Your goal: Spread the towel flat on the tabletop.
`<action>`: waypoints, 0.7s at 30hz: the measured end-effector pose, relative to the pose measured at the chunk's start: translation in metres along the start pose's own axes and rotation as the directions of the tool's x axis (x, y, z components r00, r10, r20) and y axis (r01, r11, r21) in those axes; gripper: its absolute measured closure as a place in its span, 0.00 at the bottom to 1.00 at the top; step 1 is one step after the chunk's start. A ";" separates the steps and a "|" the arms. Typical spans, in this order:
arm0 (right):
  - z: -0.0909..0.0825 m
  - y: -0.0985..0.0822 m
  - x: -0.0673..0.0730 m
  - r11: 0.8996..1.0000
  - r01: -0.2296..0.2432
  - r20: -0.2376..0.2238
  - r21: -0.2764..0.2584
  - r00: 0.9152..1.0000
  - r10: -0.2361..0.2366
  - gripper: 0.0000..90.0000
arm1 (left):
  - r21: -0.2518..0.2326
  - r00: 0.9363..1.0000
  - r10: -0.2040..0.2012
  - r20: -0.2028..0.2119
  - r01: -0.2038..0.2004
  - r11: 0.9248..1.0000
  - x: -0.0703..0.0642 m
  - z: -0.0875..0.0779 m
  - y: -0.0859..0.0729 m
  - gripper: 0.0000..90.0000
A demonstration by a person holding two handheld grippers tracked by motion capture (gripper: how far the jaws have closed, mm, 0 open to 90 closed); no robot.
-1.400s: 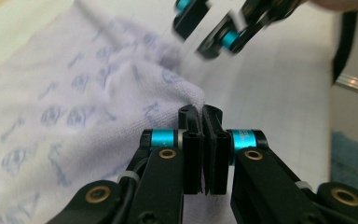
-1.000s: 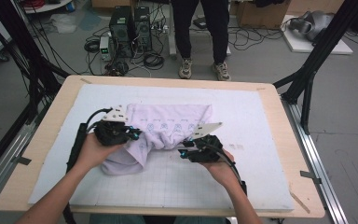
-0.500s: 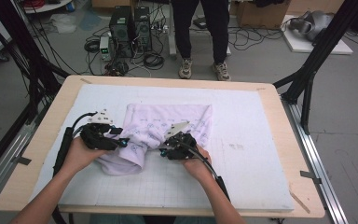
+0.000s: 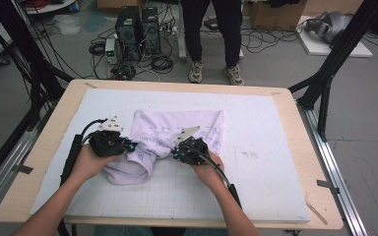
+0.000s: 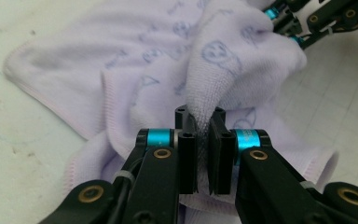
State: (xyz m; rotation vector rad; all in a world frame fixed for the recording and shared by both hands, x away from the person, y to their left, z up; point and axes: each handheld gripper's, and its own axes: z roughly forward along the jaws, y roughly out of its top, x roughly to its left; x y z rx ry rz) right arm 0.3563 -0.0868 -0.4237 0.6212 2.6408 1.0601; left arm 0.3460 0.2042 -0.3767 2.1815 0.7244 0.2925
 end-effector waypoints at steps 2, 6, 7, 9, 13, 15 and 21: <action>-0.016 -0.003 -0.002 1.000 0.004 -0.028 -0.015 1.000 -0.005 0.96 | -0.018 1.000 0.007 0.002 -0.007 1.000 -0.003 -0.004 0.005 0.94; -0.046 -0.011 -0.007 0.999 -0.013 -0.077 -0.033 0.997 0.010 0.96 | -0.053 0.999 0.023 0.029 -0.021 0.998 -0.010 -0.010 0.016 0.94; -0.054 -0.013 -0.007 0.999 -0.009 -0.076 -0.040 0.997 0.006 0.96 | -0.059 0.999 0.021 0.035 -0.019 0.998 -0.012 -0.011 0.019 0.94; -0.068 -0.016 -0.010 0.999 -0.008 -0.081 -0.053 0.997 0.003 0.96 | -0.064 0.999 0.025 0.046 -0.022 0.998 -0.015 -0.010 0.024 0.94; -0.084 -0.024 -0.018 0.998 -0.033 -0.063 -0.046 0.998 0.030 0.94 | -0.027 0.999 0.017 0.044 -0.016 1.000 -0.015 -0.001 0.026 0.93; -0.081 -0.027 -0.019 0.999 -0.042 -0.066 -0.033 0.997 0.040 0.90 | -0.009 0.999 0.017 0.045 -0.017 1.000 -0.016 0.003 0.025 0.86; -0.061 -0.026 -0.002 1.000 -0.014 -0.121 -0.008 0.993 0.013 0.70 | 0.016 0.998 0.028 0.058 -0.029 0.999 -0.025 0.004 0.012 0.53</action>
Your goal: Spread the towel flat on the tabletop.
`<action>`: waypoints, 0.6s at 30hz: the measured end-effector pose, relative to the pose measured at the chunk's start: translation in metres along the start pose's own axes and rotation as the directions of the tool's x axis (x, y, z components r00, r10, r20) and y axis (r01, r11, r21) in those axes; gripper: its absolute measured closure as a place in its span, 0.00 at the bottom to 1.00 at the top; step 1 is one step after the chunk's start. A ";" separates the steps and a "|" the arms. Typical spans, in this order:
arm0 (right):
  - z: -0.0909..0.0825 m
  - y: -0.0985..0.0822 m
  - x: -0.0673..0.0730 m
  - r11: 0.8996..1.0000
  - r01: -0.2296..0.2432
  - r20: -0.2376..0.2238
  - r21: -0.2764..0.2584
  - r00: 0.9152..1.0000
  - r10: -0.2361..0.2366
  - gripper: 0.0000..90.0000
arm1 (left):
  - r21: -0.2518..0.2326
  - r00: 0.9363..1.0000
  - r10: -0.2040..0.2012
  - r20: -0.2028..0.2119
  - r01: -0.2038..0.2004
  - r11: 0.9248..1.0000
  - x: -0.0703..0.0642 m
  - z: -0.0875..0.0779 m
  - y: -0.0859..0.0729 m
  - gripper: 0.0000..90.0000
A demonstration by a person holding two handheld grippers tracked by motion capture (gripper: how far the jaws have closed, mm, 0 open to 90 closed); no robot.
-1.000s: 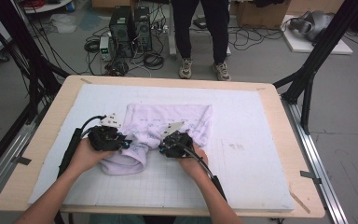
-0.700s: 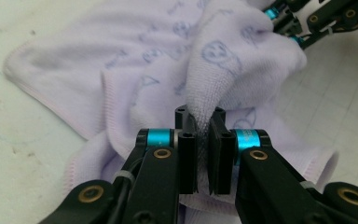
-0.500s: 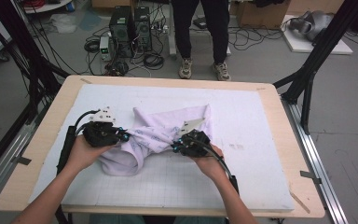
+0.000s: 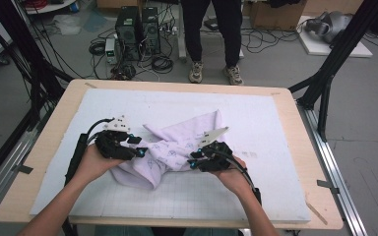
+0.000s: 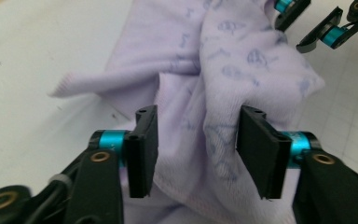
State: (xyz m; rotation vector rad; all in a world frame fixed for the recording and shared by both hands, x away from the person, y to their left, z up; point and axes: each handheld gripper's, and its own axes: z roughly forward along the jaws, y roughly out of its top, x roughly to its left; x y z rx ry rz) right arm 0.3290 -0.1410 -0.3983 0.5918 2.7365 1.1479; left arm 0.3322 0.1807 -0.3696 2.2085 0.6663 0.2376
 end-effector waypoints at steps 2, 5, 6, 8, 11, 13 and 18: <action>0.007 0.001 0.006 1.000 0.026 -0.003 -0.001 1.000 -0.026 0.69 | 0.041 1.000 0.012 0.002 -0.012 0.999 -0.004 0.007 -0.009 0.52; 0.018 0.001 0.012 0.999 0.034 -0.009 -0.005 0.999 -0.034 0.71 | 0.079 0.999 0.029 0.022 -0.030 0.996 -0.008 0.019 -0.019 0.70; 0.022 0.000 0.014 0.999 0.041 -0.001 -0.005 0.999 -0.041 0.74 | 0.082 0.999 0.040 0.024 -0.042 0.996 -0.010 0.022 -0.021 0.79; 0.027 -0.001 0.015 0.999 0.050 -0.003 0.001 0.999 -0.050 0.95 | 0.084 0.997 0.070 0.019 -0.071 0.994 -0.013 0.025 -0.020 0.90; 0.021 -0.002 0.013 0.999 0.039 -0.021 -0.005 0.999 -0.039 0.98 | 0.042 0.998 0.055 0.015 -0.055 0.998 -0.012 0.016 -0.014 0.92; 0.009 -0.004 0.012 0.999 0.031 -0.016 -0.020 0.999 -0.031 0.98 | 0.014 0.999 0.048 0.009 -0.048 0.999 -0.009 0.009 -0.009 0.92; -0.027 -0.007 0.008 0.997 0.001 -0.009 -0.076 1.000 -0.002 0.99 | -0.021 0.997 0.073 0.005 -0.073 0.997 -0.009 0.000 0.011 0.92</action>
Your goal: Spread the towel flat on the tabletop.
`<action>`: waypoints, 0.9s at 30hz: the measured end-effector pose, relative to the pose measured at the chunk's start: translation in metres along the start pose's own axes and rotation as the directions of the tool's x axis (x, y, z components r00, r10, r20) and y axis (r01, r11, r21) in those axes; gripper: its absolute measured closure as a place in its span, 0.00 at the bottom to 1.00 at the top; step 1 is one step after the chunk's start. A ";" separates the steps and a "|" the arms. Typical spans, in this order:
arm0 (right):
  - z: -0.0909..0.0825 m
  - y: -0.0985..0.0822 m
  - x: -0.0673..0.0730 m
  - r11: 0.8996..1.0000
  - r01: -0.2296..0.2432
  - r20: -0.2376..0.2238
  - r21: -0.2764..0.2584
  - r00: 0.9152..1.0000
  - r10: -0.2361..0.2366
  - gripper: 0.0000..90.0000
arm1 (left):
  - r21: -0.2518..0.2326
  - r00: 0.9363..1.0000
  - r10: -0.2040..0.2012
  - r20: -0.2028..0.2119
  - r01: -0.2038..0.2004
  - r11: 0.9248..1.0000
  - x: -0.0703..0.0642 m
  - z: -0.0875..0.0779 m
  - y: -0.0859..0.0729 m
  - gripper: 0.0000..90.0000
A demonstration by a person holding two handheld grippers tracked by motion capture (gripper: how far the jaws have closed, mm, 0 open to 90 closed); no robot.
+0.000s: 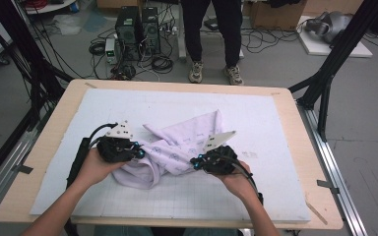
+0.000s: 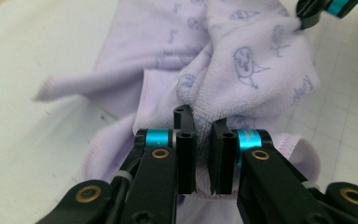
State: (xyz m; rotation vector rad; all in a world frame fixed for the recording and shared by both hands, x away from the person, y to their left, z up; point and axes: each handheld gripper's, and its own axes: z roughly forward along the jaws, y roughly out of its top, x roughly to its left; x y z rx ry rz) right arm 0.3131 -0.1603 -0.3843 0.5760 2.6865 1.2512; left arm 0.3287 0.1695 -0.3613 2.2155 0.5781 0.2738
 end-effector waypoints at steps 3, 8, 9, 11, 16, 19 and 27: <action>-0.018 0.006 -0.006 1.000 0.008 0.042 -0.017 0.999 -0.008 0.99 | 0.007 1.000 0.022 -0.007 -0.022 1.000 0.004 0.003 0.014 0.92; -0.016 0.019 -0.029 1.000 -0.013 0.110 0.002 0.994 0.013 0.99 | 0.056 0.998 -0.007 -0.065 0.011 0.998 0.028 0.020 0.027 0.92; -0.010 0.021 -0.035 1.000 -0.020 0.119 0.021 0.993 0.018 0.99 | 0.064 0.997 -0.019 -0.081 0.024 0.998 0.034 0.026 0.026 0.92; 0.004 0.022 -0.045 0.998 -0.051 0.129 0.042 0.991 0.046 0.99 | 0.104 0.995 -0.059 -0.084 0.067 0.992 0.046 0.038 0.020 0.91; 0.018 0.019 -0.057 0.994 -0.101 0.121 0.033 0.988 0.096 0.84 | 0.089 0.989 -0.114 -0.095 0.123 0.988 0.053 0.028 0.014 0.68; 0.007 0.019 -0.046 0.997 -0.081 0.109 0.004 0.991 0.080 0.79 | 0.045 0.993 -0.092 -0.079 0.095 0.994 0.041 0.007 0.016 0.57; 0.005 0.004 -0.003 1.000 0.002 0.056 0.001 0.998 -0.002 0.74 | 0.029 1.000 0.016 -0.004 -0.016 0.999 -0.012 -0.001 0.002 0.51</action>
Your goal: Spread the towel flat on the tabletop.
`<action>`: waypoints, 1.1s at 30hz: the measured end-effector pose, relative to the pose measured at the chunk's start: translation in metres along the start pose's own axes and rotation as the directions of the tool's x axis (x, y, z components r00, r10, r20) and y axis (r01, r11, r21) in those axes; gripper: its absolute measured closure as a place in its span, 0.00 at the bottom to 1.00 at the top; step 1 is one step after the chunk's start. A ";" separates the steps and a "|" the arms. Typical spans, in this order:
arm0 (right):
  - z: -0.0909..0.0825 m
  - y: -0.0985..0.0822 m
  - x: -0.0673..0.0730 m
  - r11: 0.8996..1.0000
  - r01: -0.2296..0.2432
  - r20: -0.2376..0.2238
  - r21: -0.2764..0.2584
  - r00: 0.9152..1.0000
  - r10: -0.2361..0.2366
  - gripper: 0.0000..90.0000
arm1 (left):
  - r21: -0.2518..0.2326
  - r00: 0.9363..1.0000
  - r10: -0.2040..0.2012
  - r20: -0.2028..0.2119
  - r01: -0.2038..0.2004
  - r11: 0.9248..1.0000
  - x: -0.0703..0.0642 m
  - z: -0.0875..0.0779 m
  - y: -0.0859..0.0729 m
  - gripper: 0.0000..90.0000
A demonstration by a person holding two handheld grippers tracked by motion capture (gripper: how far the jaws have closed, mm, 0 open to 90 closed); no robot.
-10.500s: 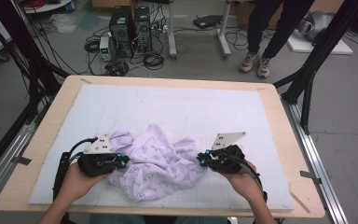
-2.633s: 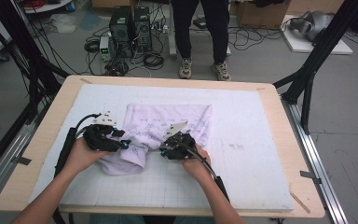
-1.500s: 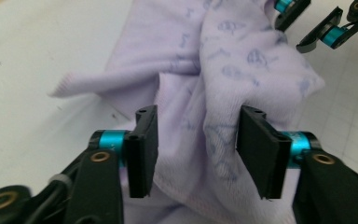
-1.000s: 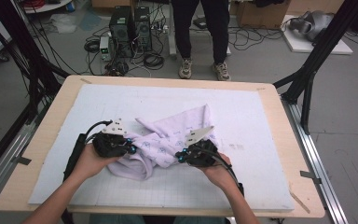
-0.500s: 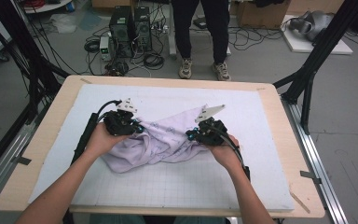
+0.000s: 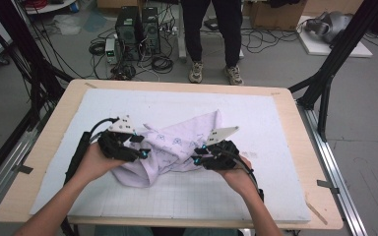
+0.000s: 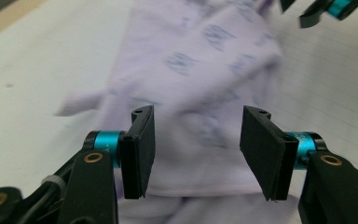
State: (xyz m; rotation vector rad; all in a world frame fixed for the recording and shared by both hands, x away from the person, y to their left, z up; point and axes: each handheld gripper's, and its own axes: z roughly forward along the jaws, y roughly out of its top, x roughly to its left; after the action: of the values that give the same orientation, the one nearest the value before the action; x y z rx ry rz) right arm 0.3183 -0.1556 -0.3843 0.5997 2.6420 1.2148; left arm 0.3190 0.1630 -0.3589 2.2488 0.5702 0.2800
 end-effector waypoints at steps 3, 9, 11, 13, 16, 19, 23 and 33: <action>0.012 -0.005 0.010 1.000 0.025 -0.016 0.014 1.000 -0.025 0.73 | 0.015 1.000 0.012 0.026 -0.013 1.000 -0.014 0.011 -0.011 0.51; 0.047 -0.013 0.020 0.996 0.035 -0.005 0.082 0.999 -0.034 0.68 | 0.091 0.999 0.038 0.032 -0.041 0.995 -0.028 0.041 -0.031 0.53; 0.057 -0.013 0.022 0.994 0.042 0.016 0.098 0.999 -0.043 0.70 | 0.102 0.998 0.064 0.002 -0.063 0.993 -0.030 0.046 -0.031 0.63; 0.062 -0.013 0.022 0.994 0.045 0.044 0.097 0.998 -0.049 0.80 | 0.095 0.997 0.075 0.011 -0.076 0.993 -0.029 0.047 -0.029 0.82; 0.059 -0.013 0.019 0.996 0.022 0.030 0.085 0.999 -0.025 0.93 | 0.072 0.998 0.063 0.014 -0.063 0.995 -0.026 0.042 -0.027 0.92; 0.048 -0.014 0.018 0.996 0.027 0.003 0.081 1.000 -0.028 0.95 | 0.015 0.999 0.032 0.000 -0.032 0.999 -0.021 0.029 -0.024 0.93; 0.027 -0.016 0.014 0.998 0.024 -0.006 0.064 1.000 -0.024 0.96 | -0.053 0.999 0.007 -0.038 -0.009 0.999 -0.011 0.006 -0.013 0.93; -0.042 -0.032 -0.004 0.999 -0.034 0.033 0.018 0.999 0.033 0.96 | -0.113 0.994 -0.057 -0.094 0.046 0.993 0.011 -0.021 0.000 0.94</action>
State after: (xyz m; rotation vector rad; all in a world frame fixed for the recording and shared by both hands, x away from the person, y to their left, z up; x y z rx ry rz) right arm 0.2999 -0.2048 -0.3811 0.6634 2.6290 1.1809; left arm 0.3211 0.1818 -0.3445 2.1195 0.6474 0.3876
